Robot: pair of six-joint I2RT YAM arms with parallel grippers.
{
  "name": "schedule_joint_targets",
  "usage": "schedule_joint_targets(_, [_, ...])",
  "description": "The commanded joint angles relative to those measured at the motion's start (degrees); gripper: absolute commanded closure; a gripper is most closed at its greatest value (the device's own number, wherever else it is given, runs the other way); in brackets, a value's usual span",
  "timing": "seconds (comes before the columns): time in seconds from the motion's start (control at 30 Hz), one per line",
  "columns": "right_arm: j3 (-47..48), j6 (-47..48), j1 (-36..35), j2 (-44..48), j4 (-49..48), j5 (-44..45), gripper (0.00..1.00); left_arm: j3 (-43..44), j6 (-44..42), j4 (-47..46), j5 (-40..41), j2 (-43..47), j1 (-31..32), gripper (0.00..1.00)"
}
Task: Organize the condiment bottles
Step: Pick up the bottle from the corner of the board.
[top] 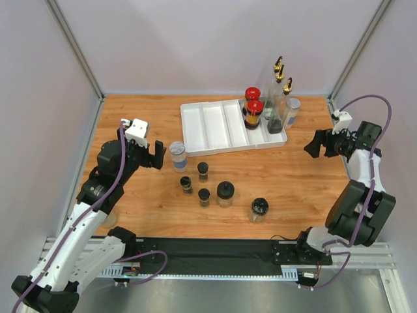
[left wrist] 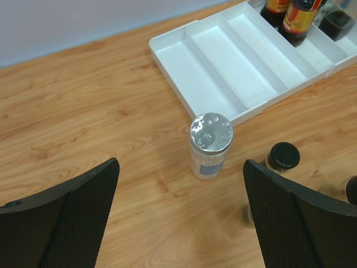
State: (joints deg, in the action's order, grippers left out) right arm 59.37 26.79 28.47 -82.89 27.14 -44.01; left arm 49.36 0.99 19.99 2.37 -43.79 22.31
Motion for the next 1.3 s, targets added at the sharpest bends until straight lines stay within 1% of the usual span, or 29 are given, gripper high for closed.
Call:
schedule_joint_targets(0.0, [7.14, -3.75, -0.17, -5.76, -7.17, 0.84, 0.04, 1.35, 0.85, 0.66, -2.02, -0.42, -0.33, 0.00])
schedule_joint_targets(0.03, [7.16, -4.02, -0.34, -5.79, -7.18, 1.46, 0.04, 1.17, 0.68, 0.75, -2.02, -0.59, -0.33, 0.00])
schedule_joint_targets(0.1, [9.96, -4.37, -0.96, -9.03, -8.50, 2.69, 0.04, 0.82, 0.59, 0.75, -2.02, -0.59, -0.33, 0.00])
schedule_joint_targets(0.23, [15.06, -5.25, -3.67, -13.87, -8.94, 6.30, 0.04, 0.21, 0.06, 0.93, -1.93, -0.51, -0.33, 0.00])
schedule_joint_targets(0.4, [21.21, -7.27, -7.01, -19.92, -9.03, 8.41, 0.05, -0.23, -0.82, 0.93, -2.02, -0.33, -0.33, 0.00])
schedule_joint_targets(0.8, [27.90, -10.00, -11.94, -27.14, -10.96, 10.17, 0.07, -0.41, -0.91, 1.11, -1.84, -0.60, -0.33, 0.00])
schedule_joint_targets(1.13, [33.96, -14.48, -13.88, -32.50, -13.60, 13.51, 0.09, -0.50, -0.91, 1.28, -1.58, -0.86, -0.42, 0.00])
schedule_joint_targets(1.27, [35.81, -16.24, -14.05, -34.18, -14.30, 13.51, 0.09, -0.41, -0.91, 1.28, -1.49, -1.12, -0.33, 0.00])
